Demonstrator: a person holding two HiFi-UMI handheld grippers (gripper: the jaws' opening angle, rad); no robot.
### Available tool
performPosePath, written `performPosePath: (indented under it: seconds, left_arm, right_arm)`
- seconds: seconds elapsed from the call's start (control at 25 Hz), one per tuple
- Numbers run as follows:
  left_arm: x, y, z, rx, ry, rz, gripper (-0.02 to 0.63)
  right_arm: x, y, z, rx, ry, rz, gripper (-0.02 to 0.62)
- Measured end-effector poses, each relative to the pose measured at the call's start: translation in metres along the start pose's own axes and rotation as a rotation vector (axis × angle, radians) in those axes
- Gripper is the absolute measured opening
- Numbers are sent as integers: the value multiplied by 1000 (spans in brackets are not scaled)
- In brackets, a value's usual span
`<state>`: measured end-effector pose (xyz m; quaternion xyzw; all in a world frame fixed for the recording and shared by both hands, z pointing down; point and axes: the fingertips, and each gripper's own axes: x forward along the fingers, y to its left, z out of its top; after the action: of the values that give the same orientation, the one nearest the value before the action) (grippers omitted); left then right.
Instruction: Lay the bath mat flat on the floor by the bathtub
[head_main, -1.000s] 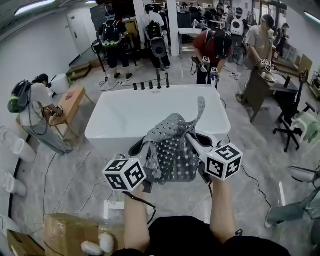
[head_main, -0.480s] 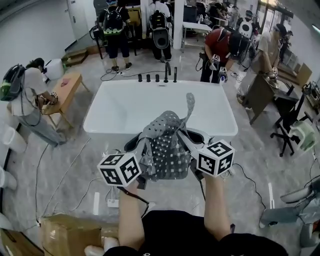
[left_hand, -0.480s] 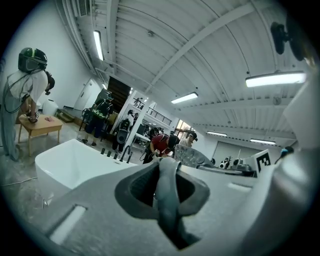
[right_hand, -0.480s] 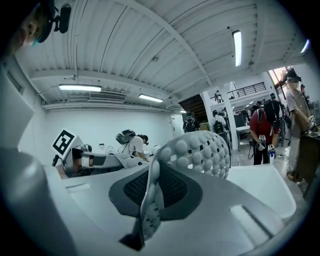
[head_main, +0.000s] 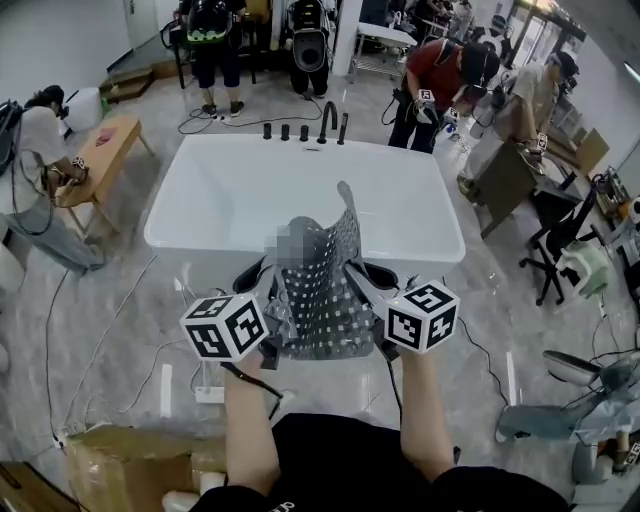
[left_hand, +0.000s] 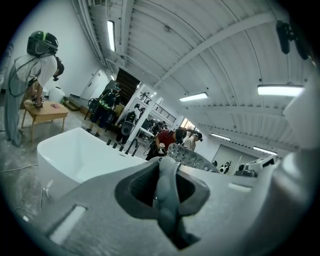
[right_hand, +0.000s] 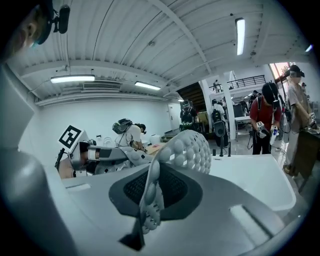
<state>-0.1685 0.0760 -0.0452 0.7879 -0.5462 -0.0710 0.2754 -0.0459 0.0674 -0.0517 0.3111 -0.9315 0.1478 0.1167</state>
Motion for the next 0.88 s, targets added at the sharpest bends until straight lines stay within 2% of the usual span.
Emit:
performPosePath:
  seconds: [0.24,0.52,0.72,0.88]
  left_arm:
    - [13,19,-1,-15,49,-63,21]
    - [32,11,-17,-45,91,-106,23]
    - [30,41,-39,-136,125,-54,21]
    - [37,45,-52,-138,169,-44,23]
  right_arm:
    - [28,-5,0,19,21,-53,21]
    - [29,-17,-19,51,70,-79,21]
    - [47,-12,-45,67,143,-59,21]
    - [54,-17,-64,103,176,-62,21]
